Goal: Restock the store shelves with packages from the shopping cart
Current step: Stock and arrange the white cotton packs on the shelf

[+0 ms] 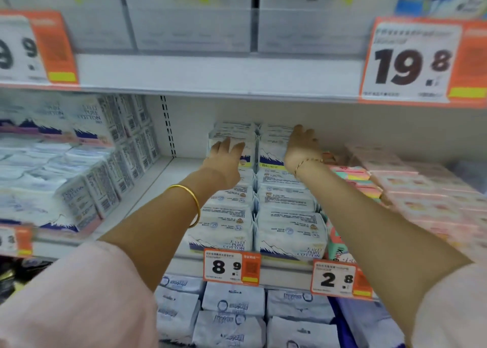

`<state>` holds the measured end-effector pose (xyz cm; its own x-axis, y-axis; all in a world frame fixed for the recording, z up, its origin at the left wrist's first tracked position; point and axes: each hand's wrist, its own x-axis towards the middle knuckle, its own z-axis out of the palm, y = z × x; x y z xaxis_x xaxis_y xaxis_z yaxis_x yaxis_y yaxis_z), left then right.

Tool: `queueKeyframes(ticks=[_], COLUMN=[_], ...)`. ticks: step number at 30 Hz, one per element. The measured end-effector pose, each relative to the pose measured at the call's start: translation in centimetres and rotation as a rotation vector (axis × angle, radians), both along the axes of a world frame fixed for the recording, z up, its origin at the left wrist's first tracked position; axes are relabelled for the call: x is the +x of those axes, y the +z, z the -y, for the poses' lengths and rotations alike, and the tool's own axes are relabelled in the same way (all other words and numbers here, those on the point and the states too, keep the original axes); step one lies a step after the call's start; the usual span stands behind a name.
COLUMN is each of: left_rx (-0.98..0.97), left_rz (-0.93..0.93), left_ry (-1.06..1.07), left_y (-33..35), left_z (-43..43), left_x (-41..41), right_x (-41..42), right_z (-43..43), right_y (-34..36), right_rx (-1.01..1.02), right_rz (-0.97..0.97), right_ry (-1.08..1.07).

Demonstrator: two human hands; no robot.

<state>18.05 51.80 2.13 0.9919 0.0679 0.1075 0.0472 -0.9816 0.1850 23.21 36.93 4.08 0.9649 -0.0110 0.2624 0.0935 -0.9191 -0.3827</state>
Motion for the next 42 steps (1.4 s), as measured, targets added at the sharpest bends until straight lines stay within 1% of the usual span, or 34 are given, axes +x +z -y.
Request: queueKeyframes(ticks=[2,4,6,10,12,15,17,19,21,24,27,32,37,40,42], left_rx=[-0.017,-0.006,0.041,0.081,0.138,0.168,0.160,0.167,0.205,0.316,0.379,0.384,0.307,0.162,0.075], left_rz=[-0.067,-0.155,-0.230,-0.323,-0.399,-0.612,-0.776,-0.869,-0.875,-0.753,-0.676,-0.648,-0.637,-0.621,-0.542], left_ry=[-0.017,-0.023,-0.001,0.129,0.190,0.231,0.324,0.423,0.512,0.592,0.611,0.617,0.573,0.546,0.491], left_y=[0.6,1.2,1.8,3.0,3.3,3.6,3.4,2.6,1.1,-1.5,-2.9,-3.2,-3.1,-2.1,-0.7], left_z=[-0.4,-1.0,-1.8,-4.1,-5.1,-6.2,-6.9,-7.6,-7.8,-7.4,-7.1,-6.9,-7.8,-8.1,-7.8], left_x=[-2.5,-6.0,-10.1,-19.4,-24.7,-32.1,-36.0,-38.8,-40.9,-43.0,-44.0,-44.5,-44.3,-43.7,-42.7], right_x=[-4.4,-9.4,-14.0,-20.9,-23.9,-28.0,-30.9,-33.5,-35.8,-38.0,-38.9,-38.7,-38.2,-37.9,-37.5], right_z=[-0.7,-1.5,-2.1,-3.1,-3.9,-5.9,-7.2,-8.3,-9.2,-10.1,-10.4,-9.9,-9.8,-9.8,-9.6], right_y=[-0.3,-1.3,-2.3,-3.6,-4.2,-5.0,-5.2,-5.4,-5.7,-6.3,-6.9,-7.6,-7.9,-8.0,-7.5], right_rx=[-0.044,-0.017,0.001,-0.002,0.006,-0.014,-0.014,0.005,0.024,0.050,0.048,0.059,0.109,0.157,0.225], right_rz=[0.101,0.077,0.013,-0.065,-0.110,-0.144,-0.162,-0.178,-0.204,-0.263,-0.280,-0.284,-0.289,-0.339,-0.396], right_ry=[0.214,0.444,0.591,0.761,0.854,0.977,1.062,1.126,1.172,1.204,1.212,1.191,1.169,1.172,1.181])
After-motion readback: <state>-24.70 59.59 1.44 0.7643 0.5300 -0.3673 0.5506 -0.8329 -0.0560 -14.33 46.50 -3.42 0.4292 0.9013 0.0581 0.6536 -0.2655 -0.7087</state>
